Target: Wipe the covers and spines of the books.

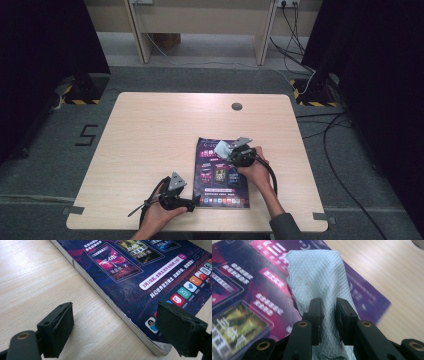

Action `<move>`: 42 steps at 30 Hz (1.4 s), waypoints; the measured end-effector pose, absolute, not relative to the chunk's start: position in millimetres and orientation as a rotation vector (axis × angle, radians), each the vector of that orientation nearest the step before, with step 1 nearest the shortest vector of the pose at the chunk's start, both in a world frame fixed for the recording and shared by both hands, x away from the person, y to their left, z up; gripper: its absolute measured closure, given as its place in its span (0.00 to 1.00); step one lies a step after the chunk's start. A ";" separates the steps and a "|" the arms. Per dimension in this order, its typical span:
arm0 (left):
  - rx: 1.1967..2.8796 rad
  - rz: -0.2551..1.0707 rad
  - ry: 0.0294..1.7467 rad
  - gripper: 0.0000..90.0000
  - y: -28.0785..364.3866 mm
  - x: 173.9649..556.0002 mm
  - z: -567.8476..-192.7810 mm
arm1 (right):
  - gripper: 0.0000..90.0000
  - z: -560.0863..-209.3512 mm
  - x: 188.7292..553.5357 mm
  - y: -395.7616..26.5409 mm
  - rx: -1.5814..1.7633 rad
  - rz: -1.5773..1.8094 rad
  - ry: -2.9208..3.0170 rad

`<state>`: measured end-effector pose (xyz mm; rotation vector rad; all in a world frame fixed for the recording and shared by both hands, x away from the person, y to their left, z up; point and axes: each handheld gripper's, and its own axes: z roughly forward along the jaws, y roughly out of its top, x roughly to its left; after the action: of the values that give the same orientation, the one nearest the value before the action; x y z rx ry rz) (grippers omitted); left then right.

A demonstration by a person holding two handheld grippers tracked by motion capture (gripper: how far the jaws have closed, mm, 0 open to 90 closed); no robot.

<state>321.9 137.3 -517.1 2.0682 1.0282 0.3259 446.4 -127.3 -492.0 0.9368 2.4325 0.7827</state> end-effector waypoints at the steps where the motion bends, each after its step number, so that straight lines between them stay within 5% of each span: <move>1: 2.068 0.326 1.028 0.16 137.3 321.8 -517.2 | 0.83 -492.9 442.5 -131.3 0.949 0.802 2.424; 24: 2.069 0.331 1.025 0.16 137.2 321.8 -517.1 | 0.83 -495.0 397.1 -57.2 0.682 0.870 2.554; 42: 2.068 0.331 1.022 0.16 136.9 321.8 -517.0 | 0.83 -490.8 414.6 -148.1 0.941 0.747 2.423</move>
<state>321.8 136.9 -517.0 2.0682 1.0220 0.3312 414.6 -148.1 -490.8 0.9409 2.4234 0.7469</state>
